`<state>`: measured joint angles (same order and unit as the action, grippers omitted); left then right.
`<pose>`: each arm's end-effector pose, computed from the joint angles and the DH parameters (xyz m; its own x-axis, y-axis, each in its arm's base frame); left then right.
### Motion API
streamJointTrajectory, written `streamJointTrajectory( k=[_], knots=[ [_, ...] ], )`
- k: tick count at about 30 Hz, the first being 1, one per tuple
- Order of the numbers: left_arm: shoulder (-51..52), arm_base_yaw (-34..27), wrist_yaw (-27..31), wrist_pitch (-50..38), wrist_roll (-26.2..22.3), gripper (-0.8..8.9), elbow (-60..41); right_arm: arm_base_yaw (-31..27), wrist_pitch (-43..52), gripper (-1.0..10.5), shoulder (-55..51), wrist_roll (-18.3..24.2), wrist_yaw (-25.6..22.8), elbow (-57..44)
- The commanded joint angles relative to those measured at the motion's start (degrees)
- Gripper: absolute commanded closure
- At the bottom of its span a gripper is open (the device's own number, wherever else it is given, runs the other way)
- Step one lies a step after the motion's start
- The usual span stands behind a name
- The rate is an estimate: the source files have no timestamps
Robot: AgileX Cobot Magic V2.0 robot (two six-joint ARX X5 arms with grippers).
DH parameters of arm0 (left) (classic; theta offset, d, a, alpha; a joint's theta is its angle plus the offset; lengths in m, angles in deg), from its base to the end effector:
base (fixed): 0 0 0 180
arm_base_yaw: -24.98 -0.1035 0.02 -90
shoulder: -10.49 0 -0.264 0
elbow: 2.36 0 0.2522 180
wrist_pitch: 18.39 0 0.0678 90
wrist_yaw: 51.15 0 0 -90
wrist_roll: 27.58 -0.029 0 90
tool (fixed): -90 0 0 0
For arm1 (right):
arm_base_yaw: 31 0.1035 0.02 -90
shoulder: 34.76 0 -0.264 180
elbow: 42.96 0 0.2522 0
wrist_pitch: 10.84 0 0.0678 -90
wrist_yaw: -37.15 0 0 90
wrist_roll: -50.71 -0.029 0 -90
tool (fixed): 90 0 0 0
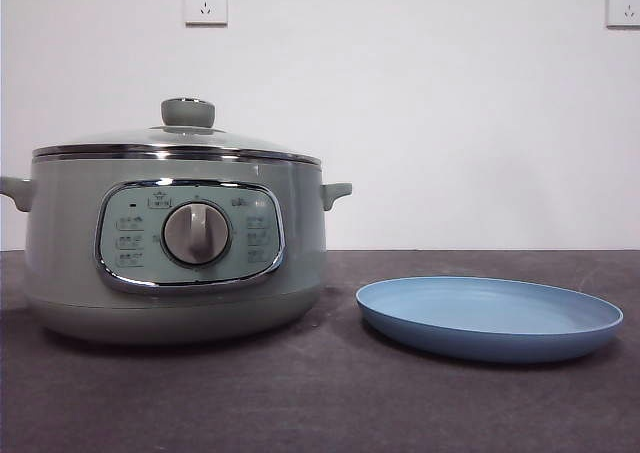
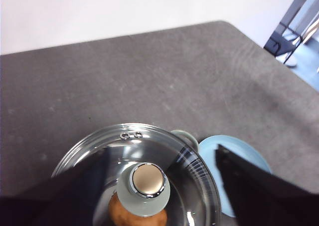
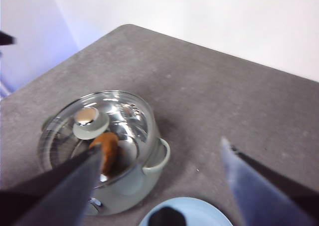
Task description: Take the potato out from the steamer,put the potato on the plate,close the lid
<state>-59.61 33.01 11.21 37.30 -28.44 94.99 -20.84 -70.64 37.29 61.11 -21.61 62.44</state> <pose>0.2324 -0.0464 0.4227 0.7065 -0.5682 -0.4219 0.5347 0.8191 -0.2077 0.2259 0.0558 0.4521 0.6620 0.6455 -0.3808 -0.6770 0.7330 0.0656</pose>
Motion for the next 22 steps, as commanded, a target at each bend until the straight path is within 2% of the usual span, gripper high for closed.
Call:
streamJointTrajectory(
  k=[1, 10, 12, 17, 22],
  knots=[
    [-2.05, 2.67, 3.96, -0.28, -0.81, 3.47, 0.35, 0.42, 0.81, 2.9, 0.07, 0.57, -0.24, 0.46],
    [-10.45, 11.43, 17.0, 1.44, -2.4, 3.48, 0.35, 0.9, 0.72, 2.9, 0.07, 0.57, -0.35, 0.46],
    [-12.7, 12.57, 18.53, 1.73, -2.47, 3.48, 0.35, 0.87, 0.72, 2.9, 0.07, 0.55, -0.5, 0.46],
    [-17.38, 13.33, 19.82, 2.47, -2.64, 3.48, 0.35, 0.9, 0.48, 2.9, 0.07, 0.57, -4.74, 0.46],
    [-20.72, 13.35, 21.7, 3.65, -2.84, 3.48, 0.35, 0.9, 0.48, 2.9, 0.07, 0.55, -4.59, 0.46]
  ],
)
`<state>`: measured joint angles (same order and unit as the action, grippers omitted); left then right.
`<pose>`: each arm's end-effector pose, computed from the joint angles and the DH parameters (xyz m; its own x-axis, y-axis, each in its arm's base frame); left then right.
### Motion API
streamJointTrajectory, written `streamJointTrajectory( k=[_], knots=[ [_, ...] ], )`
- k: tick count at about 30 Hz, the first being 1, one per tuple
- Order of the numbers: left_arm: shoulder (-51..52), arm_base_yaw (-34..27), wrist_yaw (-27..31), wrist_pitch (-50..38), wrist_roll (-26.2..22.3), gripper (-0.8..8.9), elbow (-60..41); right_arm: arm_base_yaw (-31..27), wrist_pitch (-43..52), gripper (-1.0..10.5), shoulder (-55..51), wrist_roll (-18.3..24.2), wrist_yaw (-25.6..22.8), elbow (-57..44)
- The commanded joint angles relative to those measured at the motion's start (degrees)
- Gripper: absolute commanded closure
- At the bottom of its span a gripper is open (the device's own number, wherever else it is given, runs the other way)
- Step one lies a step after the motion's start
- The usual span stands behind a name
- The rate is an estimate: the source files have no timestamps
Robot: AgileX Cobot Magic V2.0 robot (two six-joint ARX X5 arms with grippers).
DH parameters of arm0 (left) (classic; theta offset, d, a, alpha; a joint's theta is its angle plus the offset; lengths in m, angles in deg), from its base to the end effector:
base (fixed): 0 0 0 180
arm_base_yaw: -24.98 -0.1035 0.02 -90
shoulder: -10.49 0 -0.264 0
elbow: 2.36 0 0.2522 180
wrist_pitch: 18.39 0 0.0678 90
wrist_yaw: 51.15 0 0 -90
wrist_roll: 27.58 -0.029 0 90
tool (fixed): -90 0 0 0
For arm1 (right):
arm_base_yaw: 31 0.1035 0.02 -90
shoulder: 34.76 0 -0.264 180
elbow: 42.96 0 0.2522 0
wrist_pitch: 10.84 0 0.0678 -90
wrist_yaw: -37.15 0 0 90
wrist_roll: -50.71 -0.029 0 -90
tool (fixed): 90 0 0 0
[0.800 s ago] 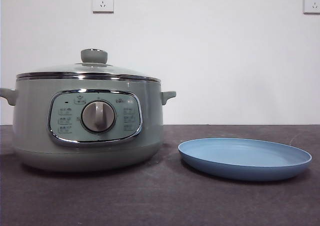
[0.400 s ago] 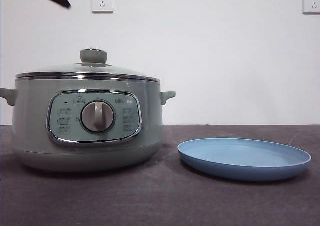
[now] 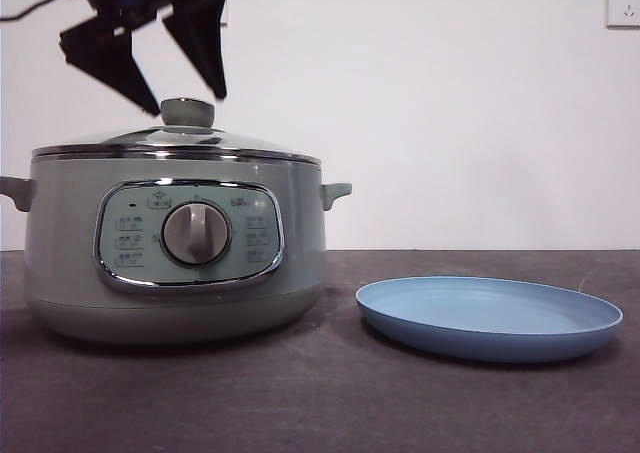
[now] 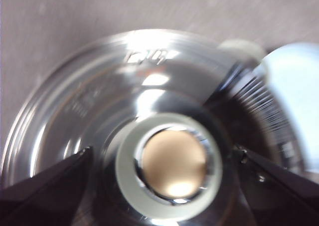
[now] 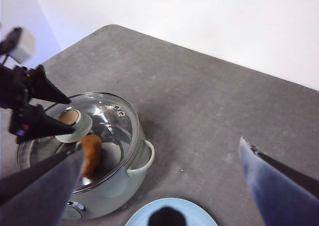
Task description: Take the potato out from the steamer,put the potato on the plate,close the lid
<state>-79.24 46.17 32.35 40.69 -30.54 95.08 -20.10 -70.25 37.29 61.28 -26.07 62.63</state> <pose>0.3056 -0.1220 0.3259 0.5374 -0.3298 -0.7762 0.4621 0.8851 -0.0561 0.2265 0.0569 0.4531 0.7036 0.5943 -0.3895 -0.6359 0.7713 0.0282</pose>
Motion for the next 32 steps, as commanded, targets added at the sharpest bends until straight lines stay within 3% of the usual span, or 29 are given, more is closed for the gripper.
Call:
streamJointTrajectory(
  k=[1, 9, 14, 15, 25, 32],
  knots=[
    [-1.6, 0.2, 0.52, 0.35, -0.74, 3.48, 0.26, 0.15, 0.09, 2.9, 0.07, 0.37, -0.15, 0.26],
    [-2.38, 0.2, 0.48, -0.5, -0.76, 3.79, 0.26, 0.15, 0.07, 2.9, 0.07, 0.35, -0.15, 0.26],
    [-2.38, 0.2, 0.46, 0.17, -1.84, 8.11, 0.26, 0.15, -0.07, 2.9, 0.07, -0.02, -0.15, 0.26],
    [-2.38, 0.2, 0.39, 0.17, -1.84, 8.28, 0.26, 0.15, -0.2, 2.9, 0.04, -0.48, -0.15, 0.26],
    [-2.34, 0.17, 0.42, -0.15, -2.6, 8.22, 1.25, 0.0, -1.2, 2.9, 0.07, -0.81, -0.13, 0.26],
    [-2.32, 0.11, 0.48, 3.67, -4.17, 8.22, 9.14, 0.46, -1.11, 2.9, 0.07, -3.26, 0.42, 0.26]
  ],
)
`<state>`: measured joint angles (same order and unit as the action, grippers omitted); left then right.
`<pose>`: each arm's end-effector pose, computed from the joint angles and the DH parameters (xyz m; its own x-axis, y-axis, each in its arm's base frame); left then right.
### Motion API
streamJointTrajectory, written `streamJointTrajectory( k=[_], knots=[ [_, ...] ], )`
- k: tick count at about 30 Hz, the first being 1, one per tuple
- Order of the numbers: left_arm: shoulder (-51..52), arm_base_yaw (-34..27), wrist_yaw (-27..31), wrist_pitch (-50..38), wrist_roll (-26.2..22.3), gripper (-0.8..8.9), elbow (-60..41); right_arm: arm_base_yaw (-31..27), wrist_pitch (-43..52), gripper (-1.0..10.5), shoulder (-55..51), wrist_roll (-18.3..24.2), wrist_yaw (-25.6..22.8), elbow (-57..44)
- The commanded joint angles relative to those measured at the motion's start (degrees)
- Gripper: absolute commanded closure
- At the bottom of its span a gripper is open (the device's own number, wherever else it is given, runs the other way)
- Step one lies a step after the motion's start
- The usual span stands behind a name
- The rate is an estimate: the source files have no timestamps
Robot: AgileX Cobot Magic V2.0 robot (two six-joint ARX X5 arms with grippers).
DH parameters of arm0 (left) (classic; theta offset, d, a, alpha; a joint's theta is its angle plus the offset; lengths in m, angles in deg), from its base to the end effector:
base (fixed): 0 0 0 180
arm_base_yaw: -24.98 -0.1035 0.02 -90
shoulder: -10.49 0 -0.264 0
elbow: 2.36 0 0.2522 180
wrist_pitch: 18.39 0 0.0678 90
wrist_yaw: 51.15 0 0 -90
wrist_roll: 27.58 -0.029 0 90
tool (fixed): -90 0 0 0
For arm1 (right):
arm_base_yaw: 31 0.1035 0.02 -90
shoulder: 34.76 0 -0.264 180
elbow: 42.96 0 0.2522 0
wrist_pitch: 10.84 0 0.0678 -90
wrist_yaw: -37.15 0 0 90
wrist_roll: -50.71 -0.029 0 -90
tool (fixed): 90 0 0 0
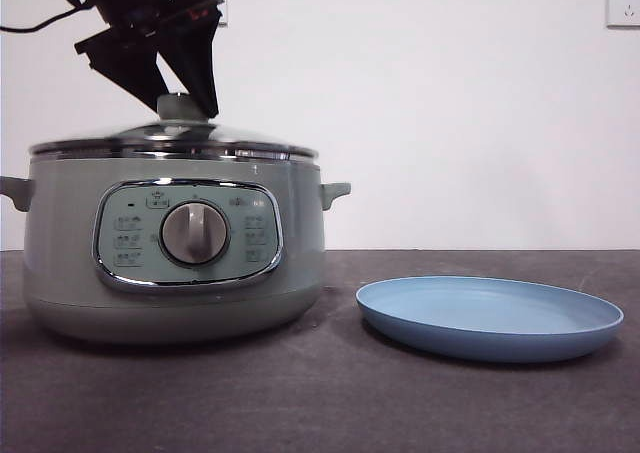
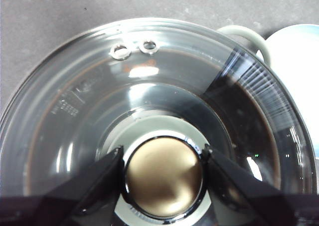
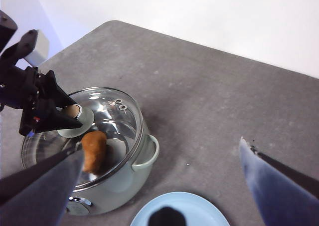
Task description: Take the potato out from the steamer,put the potato on the plate,close the lid
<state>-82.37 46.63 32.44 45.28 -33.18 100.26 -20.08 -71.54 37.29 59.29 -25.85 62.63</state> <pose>0.3136 -0.1279 0.3318 0.5029 -0.3197 -0.8030 0.4990 0.8660 -0.0323 0.2255 0.0569 0.4513 0.6924 0.5959 -0.4067 -0.6259 0.7765 0.0722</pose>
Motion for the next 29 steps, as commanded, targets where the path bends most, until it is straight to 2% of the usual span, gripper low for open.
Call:
streamJointTrajectory(
  k=[1, 6, 15, 22, 27, 29],
  knots=[
    [0.81, -0.39, 0.44, -0.22, -2.08, 8.22, 5.53, 0.83, 0.2, 2.9, 0.07, -1.27, 0.24, 0.26],
    [0.81, -1.09, 3.87, 3.91, -3.74, 8.22, 15.56, 3.54, 1.31, 2.9, 0.22, -2.08, 3.08, 0.26],
    [0.81, -3.61, 15.15, 13.73, -5.73, 8.22, 32.87, 11.56, 3.26, 2.9, 3.8, -5.33, 2.16, 0.26],
    [0.81, -5.29, 24.92, 22.03, -6.67, 8.22, 44.48, 19.91, 3.08, 2.9, 12.63, -6.29, -5.03, 2.25],
    [0.81, -5.38, 30.49, 27.17, -6.64, 8.22, 50.14, 24.24, -0.35, 2.9, 22.84, -6.19, -5.53, 10.71],
    [1.2, -5.38, 30.8, 28.17, -6.64, 8.22, 50.77, 26.12, -2.4, 2.9, 27.41, -6.14, -7.96, 15.76]
  ],
)
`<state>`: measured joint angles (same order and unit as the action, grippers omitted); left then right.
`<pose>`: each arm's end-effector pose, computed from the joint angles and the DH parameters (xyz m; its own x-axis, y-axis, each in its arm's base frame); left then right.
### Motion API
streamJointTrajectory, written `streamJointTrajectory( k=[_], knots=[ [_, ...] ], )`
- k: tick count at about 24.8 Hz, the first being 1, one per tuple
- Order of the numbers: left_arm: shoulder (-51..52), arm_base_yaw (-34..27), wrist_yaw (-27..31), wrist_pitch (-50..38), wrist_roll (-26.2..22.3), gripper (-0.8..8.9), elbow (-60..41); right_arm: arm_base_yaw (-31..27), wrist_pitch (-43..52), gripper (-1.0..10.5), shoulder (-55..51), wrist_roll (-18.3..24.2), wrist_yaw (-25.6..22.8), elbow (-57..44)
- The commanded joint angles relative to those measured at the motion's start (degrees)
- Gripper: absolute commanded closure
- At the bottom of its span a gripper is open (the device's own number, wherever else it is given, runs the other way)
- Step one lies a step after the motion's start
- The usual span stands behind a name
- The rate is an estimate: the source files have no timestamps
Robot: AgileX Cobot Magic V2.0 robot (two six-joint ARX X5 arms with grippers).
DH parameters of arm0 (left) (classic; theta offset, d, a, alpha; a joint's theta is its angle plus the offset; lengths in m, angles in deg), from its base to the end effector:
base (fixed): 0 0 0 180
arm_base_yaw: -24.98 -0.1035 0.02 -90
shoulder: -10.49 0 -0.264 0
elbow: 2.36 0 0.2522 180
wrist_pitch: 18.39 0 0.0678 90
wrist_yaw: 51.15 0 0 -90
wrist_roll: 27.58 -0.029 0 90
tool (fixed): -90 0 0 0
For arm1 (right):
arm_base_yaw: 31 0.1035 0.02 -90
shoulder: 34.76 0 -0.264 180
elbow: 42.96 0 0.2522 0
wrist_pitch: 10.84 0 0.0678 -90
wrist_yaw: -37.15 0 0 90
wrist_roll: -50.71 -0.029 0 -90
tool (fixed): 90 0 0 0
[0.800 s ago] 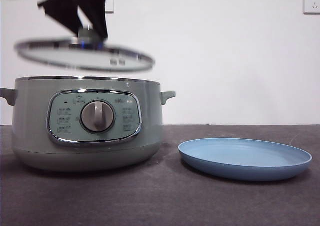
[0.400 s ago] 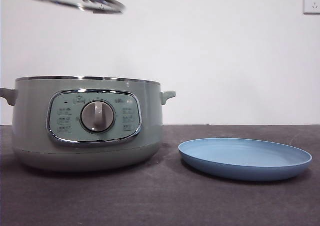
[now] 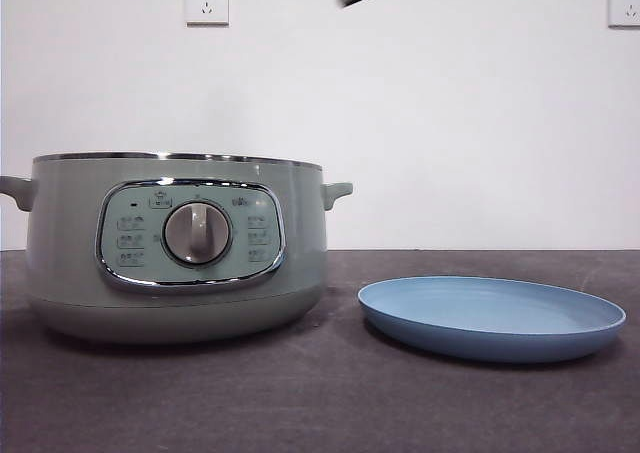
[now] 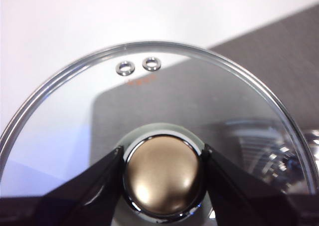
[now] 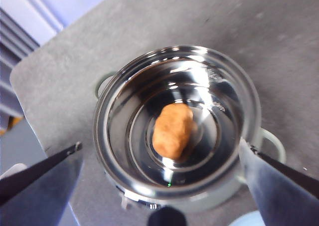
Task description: Take the potato out from the steamer,put the potato on the plate,close the lid
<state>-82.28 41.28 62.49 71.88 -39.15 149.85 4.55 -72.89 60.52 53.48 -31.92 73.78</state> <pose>0.2356 -0.0568 0.5360 0.8676 0.1641 -0.4695 0.0268 0.9272 0.3736 0.2796 0.2125 0.3969 0.3694 0.7030 -0.6077 -0.7885 0.5832 0.1955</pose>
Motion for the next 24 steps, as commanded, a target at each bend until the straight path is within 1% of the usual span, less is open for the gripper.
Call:
streamJointTrajectory(
  k=[1, 3, 5, 7, 11, 14, 15, 16, 19, 21, 22, 23, 24],
  knots=[
    [1.25, -0.04, 0.72, 1.66, -0.68, 8.22, 1.18, 2.36, -2.29, 2.9, 6.6, -0.09, -3.5, 7.58],
    [1.55, -0.07, 0.7, 2.08, -0.66, 8.22, 1.18, 4.28, -5.92, 2.9, 13.31, 0.79, -7.21, 16.15],
    [1.57, -0.07, 0.66, 2.47, -0.66, 8.22, 1.18, 6.03, -7.96, 2.9, 19.32, 0.96, -9.09, 22.88],
    [1.57, -0.07, 0.15, 2.64, -0.66, 8.22, 1.18, 7.52, -8.2, 2.9, 23.52, 0.98, -11.02, 26.16],
    [1.57, -0.07, 0.0, 2.64, -0.63, 8.22, 1.16, 10.08, -7.5, 2.9, 29.9, 1.46, -15.5, 26.69],
    [1.57, -0.07, -0.04, 2.64, -0.59, 8.22, 1.16, 11.21, -7.5, 2.9, 33.94, 1.81, -16.22, 26.69],
    [1.57, -0.07, -0.15, 2.69, -0.55, 8.22, 1.16, 11.72, -7.5, 2.9, 35.36, 2.27, -18.6, 26.69],
    [1.57, -0.07, -0.2, 2.73, -0.48, 8.22, 1.16, 11.93, -7.56, 2.9, 36.37, 2.75, -19.82, 26.69],
    [1.57, -0.07, -0.79, 2.82, -0.46, 8.22, 1.16, 12.0, -8.09, 2.9, 38.91, 2.84, -19.78, 26.69],
    [1.57, -0.07, -3.65, 2.84, -0.46, 8.22, 1.16, 12.0, -8.74, 2.9, 40.33, 2.84, -19.56, 26.69],
    [1.57, -0.07, -4.44, 2.82, -0.46, 8.22, 1.16, 12.0, -9.22, 3.0, 40.92, 2.86, -19.56, 26.69],
    [1.57, -0.07, -4.42, 2.82, -0.46, 8.22, 1.16, 12.0, -9.42, 3.6, 41.16, 2.91, -19.54, 26.69],
    [1.57, -0.07, -4.44, 2.84, -0.46, 8.22, 1.16, 12.04, -9.42, 4.7, 41.22, 2.93, -19.5, 26.69]
  ],
)
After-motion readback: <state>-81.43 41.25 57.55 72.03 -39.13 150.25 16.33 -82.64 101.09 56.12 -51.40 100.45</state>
